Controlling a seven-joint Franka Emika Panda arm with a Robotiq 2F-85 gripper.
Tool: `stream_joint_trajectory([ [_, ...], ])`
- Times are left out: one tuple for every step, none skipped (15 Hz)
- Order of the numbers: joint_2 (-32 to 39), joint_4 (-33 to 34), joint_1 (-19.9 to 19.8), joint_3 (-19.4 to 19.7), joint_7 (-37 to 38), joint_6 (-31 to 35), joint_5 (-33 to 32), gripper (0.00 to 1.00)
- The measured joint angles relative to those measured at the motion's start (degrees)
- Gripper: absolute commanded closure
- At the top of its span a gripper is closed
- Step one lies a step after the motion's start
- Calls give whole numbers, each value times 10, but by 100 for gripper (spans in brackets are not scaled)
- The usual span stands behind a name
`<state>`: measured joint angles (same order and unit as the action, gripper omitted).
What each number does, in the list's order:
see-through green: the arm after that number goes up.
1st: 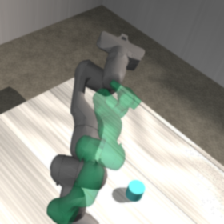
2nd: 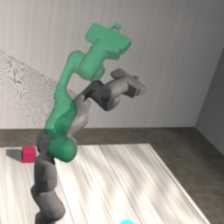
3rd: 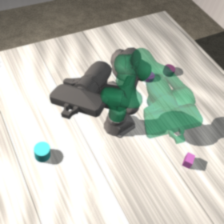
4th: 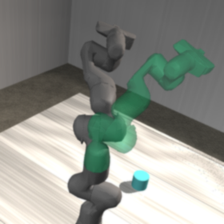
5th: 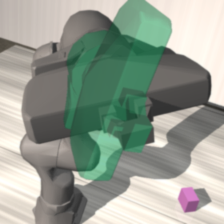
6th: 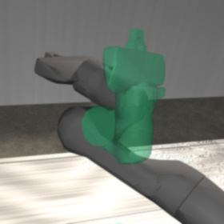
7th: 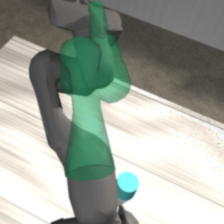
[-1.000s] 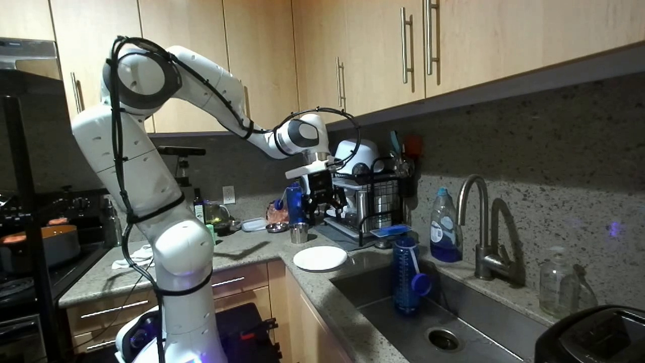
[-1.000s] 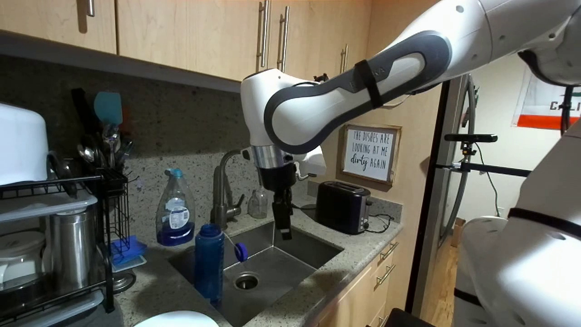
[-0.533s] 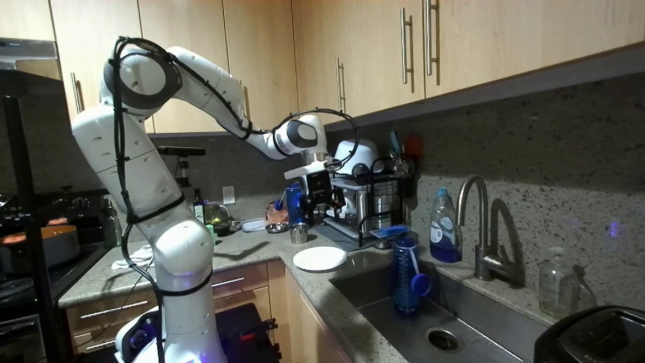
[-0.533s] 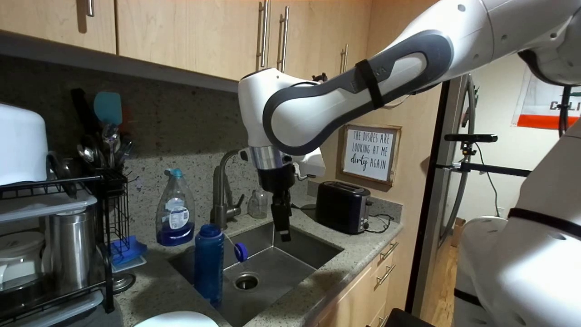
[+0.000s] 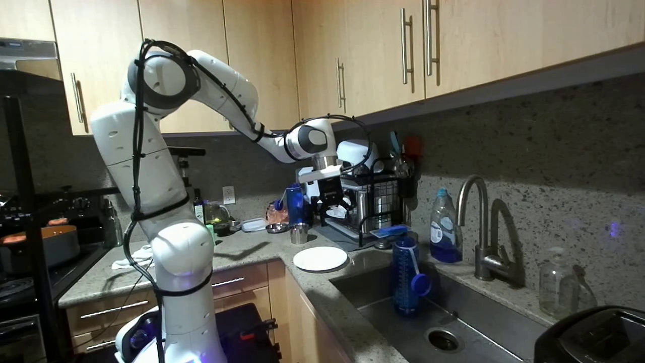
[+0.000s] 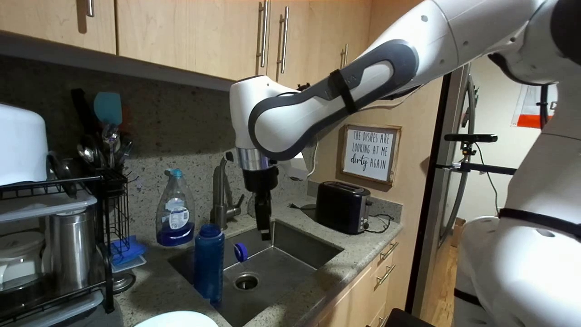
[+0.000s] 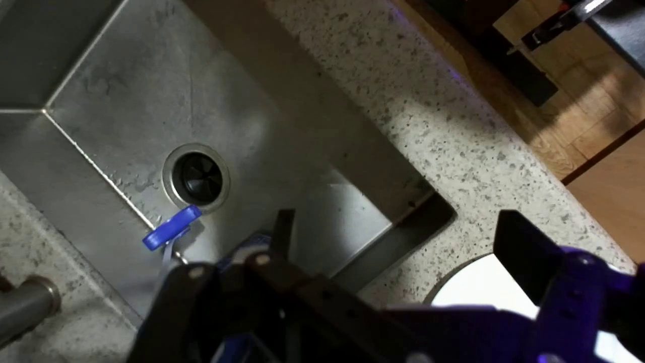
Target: Put the blue sponge on the white plate
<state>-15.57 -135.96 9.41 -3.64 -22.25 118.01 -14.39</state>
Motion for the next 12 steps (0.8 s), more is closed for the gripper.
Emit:
stream_joint_trajectory([
  [18,16,-1,2,-11,8,-2,0],
  [37,35,-3,4,-22,13,-4,0],
  [53,48,-3,2,-27,17,-4,0],
  [64,52,-1,-2,-32,21,-3,0],
  [72,56,2,-7,-35,24,-3,0],
  [79,60,3,-13,-35,24,-3,0],
  [88,67,5,-21,-35,24,-4,0],
  [96,76,6,-27,-35,23,-6,0],
  [104,85,7,-31,-35,23,-10,0],
  [111,93,8,-34,-35,23,-15,0],
  [116,99,8,-36,-35,23,-17,0],
  [119,103,8,-36,-35,23,-19,0],
])
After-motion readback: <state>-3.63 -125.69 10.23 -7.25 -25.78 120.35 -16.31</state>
